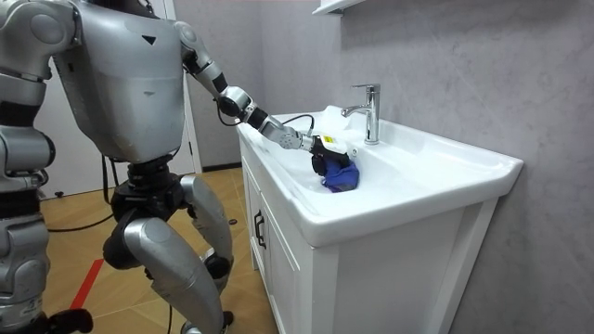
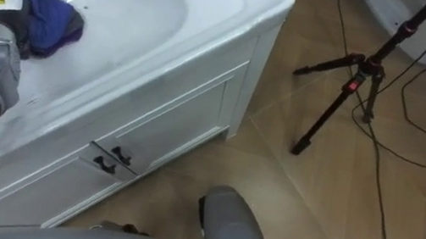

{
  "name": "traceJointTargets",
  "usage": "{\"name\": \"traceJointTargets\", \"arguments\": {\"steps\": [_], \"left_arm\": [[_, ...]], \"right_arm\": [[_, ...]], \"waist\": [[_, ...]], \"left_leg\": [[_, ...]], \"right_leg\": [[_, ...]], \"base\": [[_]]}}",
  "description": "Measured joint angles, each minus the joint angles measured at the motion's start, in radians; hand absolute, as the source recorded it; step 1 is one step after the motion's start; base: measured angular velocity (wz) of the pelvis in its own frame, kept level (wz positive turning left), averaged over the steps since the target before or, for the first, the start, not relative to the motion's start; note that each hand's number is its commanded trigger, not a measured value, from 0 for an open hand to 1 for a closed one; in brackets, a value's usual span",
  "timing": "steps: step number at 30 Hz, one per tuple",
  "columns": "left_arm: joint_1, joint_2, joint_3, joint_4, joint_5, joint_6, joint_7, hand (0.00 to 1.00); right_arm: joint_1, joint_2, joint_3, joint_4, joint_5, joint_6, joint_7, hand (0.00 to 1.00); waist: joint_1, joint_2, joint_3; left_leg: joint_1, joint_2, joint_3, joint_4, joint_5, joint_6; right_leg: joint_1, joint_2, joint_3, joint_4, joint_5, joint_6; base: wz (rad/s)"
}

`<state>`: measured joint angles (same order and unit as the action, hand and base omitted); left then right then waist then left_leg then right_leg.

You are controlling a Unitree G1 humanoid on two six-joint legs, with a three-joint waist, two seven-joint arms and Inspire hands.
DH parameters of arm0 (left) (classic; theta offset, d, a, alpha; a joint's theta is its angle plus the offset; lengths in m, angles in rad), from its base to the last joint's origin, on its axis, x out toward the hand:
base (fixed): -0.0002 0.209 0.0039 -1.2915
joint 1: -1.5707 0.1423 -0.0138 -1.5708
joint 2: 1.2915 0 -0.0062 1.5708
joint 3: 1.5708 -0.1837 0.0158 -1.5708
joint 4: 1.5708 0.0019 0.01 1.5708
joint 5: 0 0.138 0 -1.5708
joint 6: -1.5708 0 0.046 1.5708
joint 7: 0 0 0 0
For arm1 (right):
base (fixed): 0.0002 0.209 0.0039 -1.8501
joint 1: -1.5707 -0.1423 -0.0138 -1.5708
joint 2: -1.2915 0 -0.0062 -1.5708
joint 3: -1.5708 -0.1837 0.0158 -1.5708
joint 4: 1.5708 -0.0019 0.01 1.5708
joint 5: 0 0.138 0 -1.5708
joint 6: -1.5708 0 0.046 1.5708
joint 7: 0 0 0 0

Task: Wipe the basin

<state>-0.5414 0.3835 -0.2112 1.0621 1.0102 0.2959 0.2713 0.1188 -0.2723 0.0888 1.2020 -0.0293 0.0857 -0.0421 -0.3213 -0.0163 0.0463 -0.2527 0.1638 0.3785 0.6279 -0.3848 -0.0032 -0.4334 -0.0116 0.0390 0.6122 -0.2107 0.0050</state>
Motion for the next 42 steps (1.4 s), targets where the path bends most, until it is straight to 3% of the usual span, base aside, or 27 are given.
{"name": "traceJointTargets", "arguments": {"steps": [4,5,8,13,19,25,32,42], "left_arm": [[-0.015,-0.018,0.001,-0.002,-0.028,0.0,0.015,1.0],[-0.027,-0.024,0.0,-0.002,-0.038,0.0,0.022,1.0],[-0.071,-0.063,-0.004,-0.002,-0.038,-0.018,0.038,1.0],[-0.106,-0.048,-0.042,-0.001,-0.097,-0.029,0.087,1.0],[-0.106,-0.043,-0.05,-0.001,-0.117,-0.031,0.109,1.0],[-0.128,-0.048,-0.081,-0.001,-0.146,-0.035,0.115,1.0],[-0.16,-0.054,-0.126,-0.001,-0.157,-0.037,0.115,1.0],[-0.167,-0.046,-0.154,-0.002,-0.156,-0.086,0.114,1.0]], "right_arm": [[0.004,0.0,0.0,0.0,-0.012,0.001,0.0,0.0],[0.004,0.0,0.0,-0.004,-0.014,0.0,0.0,0.0],[0.007,0.0,0.0,-0.009,-0.017,0.003,-0.001,0.0],[0.034,0.0,0.008,-0.048,-0.014,0.005,-0.008,0.0],[0.037,-0.001,0.007,-0.043,-0.016,0.011,-0.01,0.0],[0.037,-0.002,0.007,-0.036,-0.016,-0.003,-0.011,0.0],[0.019,-0.003,0.007,-0.033,-0.014,-0.009,-0.011,0.0],[0.008,-0.003,0.007,-0.022,-0.011,-0.023,0.003,0.0]], "waist": [[-0.023,0.001,0.0002],[-0.032,0.008,-0.0041],[-0.039,0.0,0.0015],[-0.057,0.004,0.0067],[-0.057,0.005,0.0057],[-0.067,0.01,0.0121],[-0.081,0.02,0.0113],[-0.089,0.024,0.0107]], "left_leg": [[-0.005,0.001,0.002,0.017,-0.01,0.006],[-0.004,0.006,0.007,0.021,-0.014,0.005],[0.002,0.018,0.032,0.034,-0.023,0.006],[0.002,0.035,0.059,0.051,-0.04,0.003],[0.0,0.033,0.064,0.058,-0.045,0.002],[-0.019,0.034,0.054,0.066,-0.048,0.008],[-0.026,0.02,0.051,0.065,-0.048,0.017],[-0.031,-0.003,0.049,0.058,-0.049,0.035]], "right_leg": [[-0.008,-0.004,0.0,0.019,-0.004,0.005],[-0.009,-0.003,0.002,0.018,-0.004,0.005],[-0.012,0.004,0.013,0.023,-0.002,0.006],[-0.026,0.012,0.013,0.032,-0.001,0.005],[-0.034,0.013,0.015,0.037,0.0,0.004],[-0.039,0.007,0.012,0.041,0.001,0.011],[-0.044,-0.015,-0.002,0.044,-0.001,0.017],[-0.042,-0.037,-0.002,0.044,-0.004,0.036]], "base": [[-0.01],[-0.09],[-0.29],[-0.21],[-0.03],[0.06],[0.05],[0.03]]}}
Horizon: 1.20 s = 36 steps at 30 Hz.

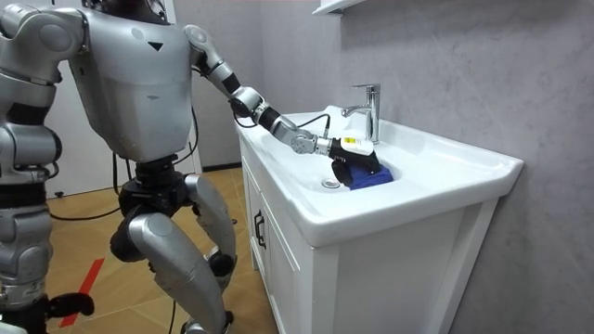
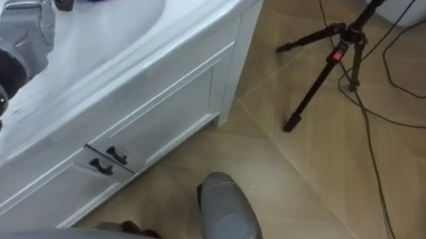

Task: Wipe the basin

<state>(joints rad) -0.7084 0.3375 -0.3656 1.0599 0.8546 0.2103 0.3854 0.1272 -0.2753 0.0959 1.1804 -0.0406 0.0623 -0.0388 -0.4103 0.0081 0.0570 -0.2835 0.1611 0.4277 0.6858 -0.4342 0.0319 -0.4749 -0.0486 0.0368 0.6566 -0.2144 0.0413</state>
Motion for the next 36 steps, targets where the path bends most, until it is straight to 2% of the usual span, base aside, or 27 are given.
{"name": "traceJointTargets", "arguments": {"steps": [6,9,10,11,12,13,14,15,17,18,19,20,21,22,23,26,27,28,32,33,36], "left_arm": [[0.001,0.002,-0.064,-0.002,0.0,-0.017,-0.009,1.0],[0.045,0.006,-0.079,-0.052,0.006,-0.028,-0.025,1.0],[0.08,0.008,-0.083,-0.093,0.007,-0.031,-0.027,1.0],[0.109,0.009,-0.083,-0.127,0.007,-0.032,-0.027,1.0],[0.126,0.009,-0.083,-0.145,0.007,-0.034,-0.028,1.0],[0.171,0.008,-0.083,-0.173,0.009,-0.045,-0.027,1.0],[0.223,0.008,-0.083,-0.203,0.011,-0.056,-0.025,1.0],[0.249,0.008,-0.081,-0.222,0.015,-0.06,-0.027,1.0],[0.348,0.006,-0.079,-0.318,0.075,-0.067,-0.053,1.0],[0.367,0.006,-0.081,-0.334,0.087,-0.069,-0.054,1.0],[0.411,0.0,-0.079,-0.349,0.091,-0.073,-0.055,1.0],[0.446,-0.002,-0.075,-0.376,0.091,-0.072,-0.057,1.0],[0.463,-0.003,-0.072,-0.387,0.092,-0.073,-0.063,1.0],[0.483,-0.008,-0.067,-0.4,0.104,-0.077,-0.074,1.0],[0.5,-0.009,-0.059,-0.418,0.131,-0.08,-0.09,1.0],[0.556,-0.011,-0.051,-0.46,0.186,-0.081,-0.112,1.0],[0.564,-0.011,-0.047,-0.469,0.192,-0.081,-0.118,1.0],[0.592,-0.01,-0.029,-0.488,0.213,-0.081,-0.131,1.0],[0.7,0.016,0.033,-0.578,0.284,-0.085,-0.179,1.0],[0.705,0.017,0.045,-0.584,0.291,-0.085,-0.183,1.0],[0.762,0.05,0.088,-0.607,0.297,-0.083,-0.199,1.0]], "right_arm": [[-0.018,-0.007,0.0,0.02,-0.009,0.0,0.025,0.0],[-0.011,-0.008,0.0,0.019,-0.007,-0.008,0.04,0.0],[-0.011,-0.01,0.0,0.019,-0.006,-0.008,0.04,0.0],[-0.019,-0.011,0.0,0.019,-0.004,-0.007,0.04,0.0],[-0.019,-0.011,0.0,0.02,0.0,-0.007,0.04,0.0],[-0.021,-0.011,0.0,0.019,-0.001,-0.008,0.04,0.0],[-0.025,-0.012,-0.001,0.019,-0.005,-0.008,0.039,0.0],[-0.027,-0.012,-0.001,0.018,-0.01,-0.009,0.038,0.0],[-0.032,-0.007,-0.001,0.017,-0.029,-0.016,0.039,0.0],[-0.035,-0.006,-0.001,0.016,-0.033,-0.018,0.039,0.0],[-0.039,-0.005,-0.001,0.013,-0.039,-0.018,0.039,0.0],[-0.041,-0.005,-0.001,0.007,-0.039,-0.018,0.039,0.0],[-0.041,-0.005,-0.002,-0.001,-0.038,-0.019,0.037,0.0],[-0.038,-0.005,-0.003,-0.014,-0.038,-0.02,0.029,0.0],[-0.038,-0.003,-0.004,-0.018,-0.038,-0.02,0.024,0.0],[-0.03,-0.002,-0.015,-0.027,-0.041,-0.019,0.018,0.0],[-0.028,-0.002,-0.019,-0.027,-0.042,-0.019,0.018,0.0],[-0.023,-0.002,-0.025,-0.023,-0.043,-0.018,0.018,0.0],[0.012,-0.002,-0.065,-0.027,-0.045,-0.017,0.02,0.0],[0.016,-0.001,-0.073,-0.026,-0.045,-0.017,0.02,0.0],[0.025,-0.002,-0.112,-0.025,-0.058,-0.018,0.021,0.0]], "waist": [[-0.004,0.012,-0.0002],[-0.003,0.023,0.0003],[-0.001,0.033,-0.003],[0.003,0.038,-0.0013],[0.004,0.041,-0.0037],[0.005,0.046,-0.0046],[0.008,0.057,-0.0128],[0.009,0.058,-0.0141],[0.034,0.064,-0.0206],[0.042,0.064,-0.0209],[0.06,0.063,-0.0217],[0.065,0.06,-0.0275],[0.072,0.059,-0.0291],[0.089,0.056,-0.037],[0.092,0.053,-0.0405],[0.115,0.053,-0.0463],[0.118,0.053,-0.0459],[0.137,0.052,-0.0465],[0.17,0.057,-0.053],[0.173,0.058,-0.054],[0.185,0.06,-0.0582]], "left_leg": [[0.02,-0.018,-0.007,-0.029,0.003,0.007],[0.049,-0.022,-0.009,-0.052,0.003,0.006],[0.056,-0.026,-0.011,-0.065,0.004,0.005],[0.067,-0.032,-0.014,-0.076,0.005,0.005],[0.073,-0.034,-0.016,-0.082,0.005,0.004],[0.092,-0.037,-0.017,-0.101,0.007,0.002],[0.109,-0.043,-0.019,-0.126,0.013,-0.002],[0.121,-0.052,-0.019,-0.142,0.018,-0.002],[0.17,-0.071,-0.016,-0.202,0.036,-0.008],[0.179,-0.073,-0.017,-0.211,0.038,-0.01],[0.201,-0.075,-0.019,-0.23,0.043,-0.014],[0.216,-0.077,-0.025,-0.247,0.051,-0.018],[0.22,-0.078,-0.03,-0.252,0.054,-0.019],[0.227,-0.079,-0.037,-0.264,0.061,-0.022],[0.228,-0.079,-0.057,-0.266,0.063,-0.022],[0.248,-0.079,-0.083,-0.276,0.07,-0.026],[0.254,-0.079,-0.084,-0.279,0.07,-0.026],[0.27,-0.08,-0.081,-0.29,0.071,-0.027],[0.296,-0.08,-0.081,-0.316,0.077,-0.035],[0.296,-0.08,-0.083,-0.316,0.078,-0.035],[0.299,-0.078,-0.086,-0.322,0.081,-0.037]], "right_leg": [[0.024,-0.007,0.004,-0.019,-0.002,0.015],[0.057,-0.013,-0.012,-0.042,-0.003,0.016],[0.064,-0.014,-0.014,-0.053,-0.003,0.017],[0.076,-0.016,-0.014,-0.056,-0.006,0.021],[0.082,-0.016,-0.014,-0.058,-0.007,0.023],[0.102,-0.016,-0.017,-0.073,-0.008,0.024],[0.121,-0.015,-0.02,-0.094,-0.007,0.025],[0.131,-0.016,-0.021,-0.104,-0.006,0.026],[0.165,-0.022,-0.025,-0.124,-0.007,0.027],[0.171,-0.022,-0.025,-0.126,-0.007,0.027],[0.19,-0.022,-0.03,-0.132,-0.009,0.027],[0.208,-0.023,-0.04,-0.145,-0.012,0.025],[0.217,-0.023,-0.045,-0.154,-0.013,0.024],[0.23,-0.023,-0.054,-0.171,-0.013,0.023],[0.245,-0.025,-0.073,-0.18,-0.013,0.022],[0.287,-0.025,-0.096,-0.211,-0.014,0.022],[0.294,-0.026,-0.097,-0.212,-0.015,0.022],[0.305,-0.025,-0.096,-0.211,-0.018,0.021],[0.333,-0.022,-0.102,-0.231,-0.019,0.02],[0.334,-0.021,-0.103,-0.232,-0.019,0.02],[0.34,-0.019,-0.107,-0.242,-0.016,0.016]], "base": [[0.05],[0.0],[0.03],[0.04],[0.06],[0.03],[0.03],[0.04],[0.0],[0.0],[0.08],[0.15],[0.17],[0.31],[0.34],[0.28],[0.12],[0.0],[0.02],[0.05],[0.01]]}}
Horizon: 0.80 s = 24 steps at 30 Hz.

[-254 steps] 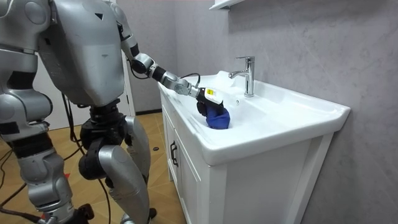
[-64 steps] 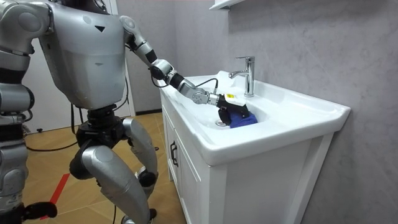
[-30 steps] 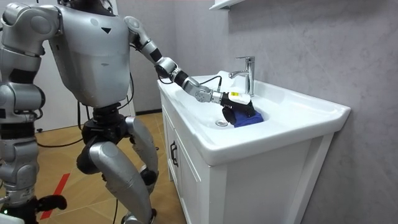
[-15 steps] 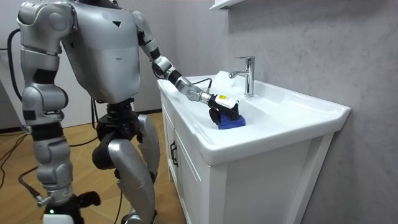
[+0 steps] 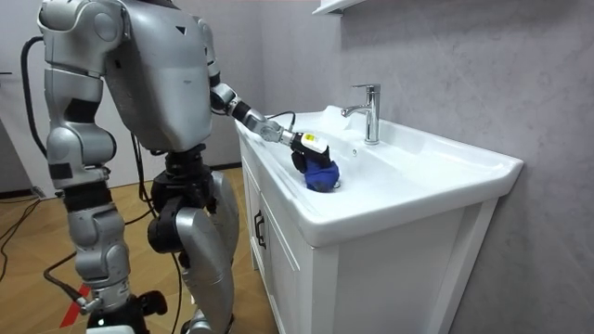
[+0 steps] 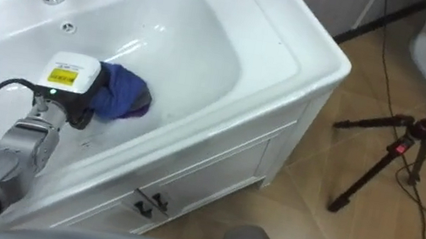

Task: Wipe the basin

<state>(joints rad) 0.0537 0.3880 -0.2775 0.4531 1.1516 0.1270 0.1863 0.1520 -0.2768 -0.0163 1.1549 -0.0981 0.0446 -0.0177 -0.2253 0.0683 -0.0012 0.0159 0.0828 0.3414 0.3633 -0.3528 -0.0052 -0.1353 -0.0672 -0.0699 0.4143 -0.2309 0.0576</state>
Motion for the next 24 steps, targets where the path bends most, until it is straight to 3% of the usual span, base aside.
{"name": "traceJointTargets", "arguments": {"steps": [5,12,15,20,24], "left_arm": [[0.06,0.037,0.075,0.028,0.047,0.001,0.001,1.0],[0.116,0.052,0.082,0.027,0.126,0.015,0.064,1.0],[0.141,0.055,0.091,0.027,0.128,0.017,0.089,1.0],[0.16,0.056,0.11,0.038,0.13,0.019,0.091,1.0],[0.183,0.057,0.126,0.038,0.187,0.02,0.11,1.0]], "right_arm": [[0.017,-0.002,-0.049,-0.007,-0.072,0.0,0.007,0.0],[0.037,-0.007,-0.096,-0.052,-0.081,-0.004,0.007,0.0],[0.073,-0.011,-0.125,-0.095,-0.081,-0.008,0.008,0.0],[0.096,-0.01,-0.135,-0.111,-0.124,-0.007,0.009,0.0],[0.094,-0.016,-0.172,-0.116,-0.165,-0.001,0.017,0.0]], "waist": [[0.026,-0.002,-0.0045],[0.045,-0.005,-0.008],[0.062,0.001,-0.0128],[0.071,0.018,-0.0115],[0.092,0.041,-0.0128]], "left_leg": [[0.048,-0.005,-0.013,-0.044,0.017,-0.007],[0.079,-0.008,-0.026,-0.065,0.032,-0.011],[0.087,-0.003,-0.036,-0.073,0.034,-0.015],[0.102,0.0,-0.082,-0.073,0.039,-0.024],[0.108,0.002,-0.082,-0.097,0.047,-0.03]], "right_leg": [[0.049,0.003,-0.012,-0.029,0.0,-0.002],[0.086,0.006,-0.016,-0.057,0.002,-0.007],[0.097,0.013,-0.016,-0.059,0.004,-0.01],[0.117,0.016,-0.049,-0.062,0.001,-0.023],[0.118,0.018,-0.056,-0.075,0.001,-0.028]], "base": [[0.05],[0.07],[0.0],[0.05],[0.02]]}}
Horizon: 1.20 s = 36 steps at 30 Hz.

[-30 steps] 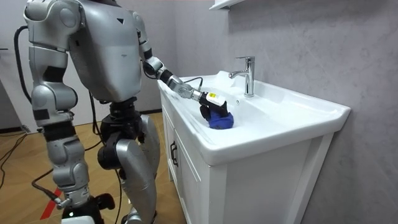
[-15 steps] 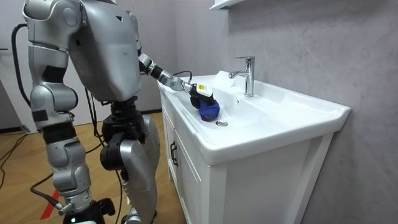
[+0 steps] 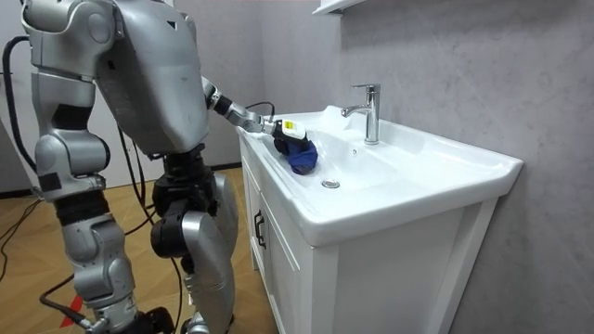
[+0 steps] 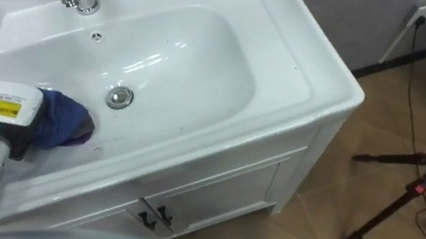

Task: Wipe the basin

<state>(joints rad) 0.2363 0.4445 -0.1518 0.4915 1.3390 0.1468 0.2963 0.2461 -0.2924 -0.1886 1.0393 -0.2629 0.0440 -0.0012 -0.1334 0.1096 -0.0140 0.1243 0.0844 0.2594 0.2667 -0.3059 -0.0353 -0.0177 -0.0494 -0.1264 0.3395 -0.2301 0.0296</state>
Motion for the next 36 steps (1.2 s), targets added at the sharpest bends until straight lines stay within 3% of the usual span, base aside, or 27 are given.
{"name": "traceJointTargets", "arguments": {"steps": [11,20,30,36], "left_arm": [[0.011,0.0,0.031,0.096,0.031,0.001,0.097,1.0],[0.011,0.0,0.031,0.123,0.032,0.016,0.125,1.0],[0.009,-0.001,0.031,0.139,0.027,0.019,0.163,1.0],[-0.006,-0.023,0.087,0.142,-0.031,-0.01,0.194,1.0]], "right_arm": [[0.001,-0.016,-0.002,-0.026,-0.101,0.002,0.029,0.0],[-0.007,-0.016,-0.003,-0.017,-0.107,0.043,0.028,0.0],[-0.03,-0.024,-0.032,-0.008,-0.092,0.037,0.023,0.0],[-0.047,-0.024,-0.036,0.003,-0.052,0.031,0.005,0.0]], "waist": [[0.004,0.006,-0.0012],[0.002,0.006,-0.0013],[0.007,0.005,-0.0009],[0.048,0.008,-0.0017]], "left_leg": [[0.032,-0.004,-0.022,-0.055,0.062,-0.019],[0.041,-0.003,-0.072,-0.072,0.071,-0.025],[0.044,0.0,-0.095,-0.07,0.073,-0.028],[0.042,0.005,-0.118,-0.068,0.073,-0.028]], "right_leg": [[0.015,0.001,-0.021,0.004,-0.006,-0.027],[0.022,0.004,-0.041,0.009,-0.013,-0.036],[0.036,0.007,-0.058,0.003,-0.014,-0.04],[0.037,0.008,-0.075,0.008,-0.02,-0.05]], "base": [[0.01],[0.02],[0.04],[0.03]]}}
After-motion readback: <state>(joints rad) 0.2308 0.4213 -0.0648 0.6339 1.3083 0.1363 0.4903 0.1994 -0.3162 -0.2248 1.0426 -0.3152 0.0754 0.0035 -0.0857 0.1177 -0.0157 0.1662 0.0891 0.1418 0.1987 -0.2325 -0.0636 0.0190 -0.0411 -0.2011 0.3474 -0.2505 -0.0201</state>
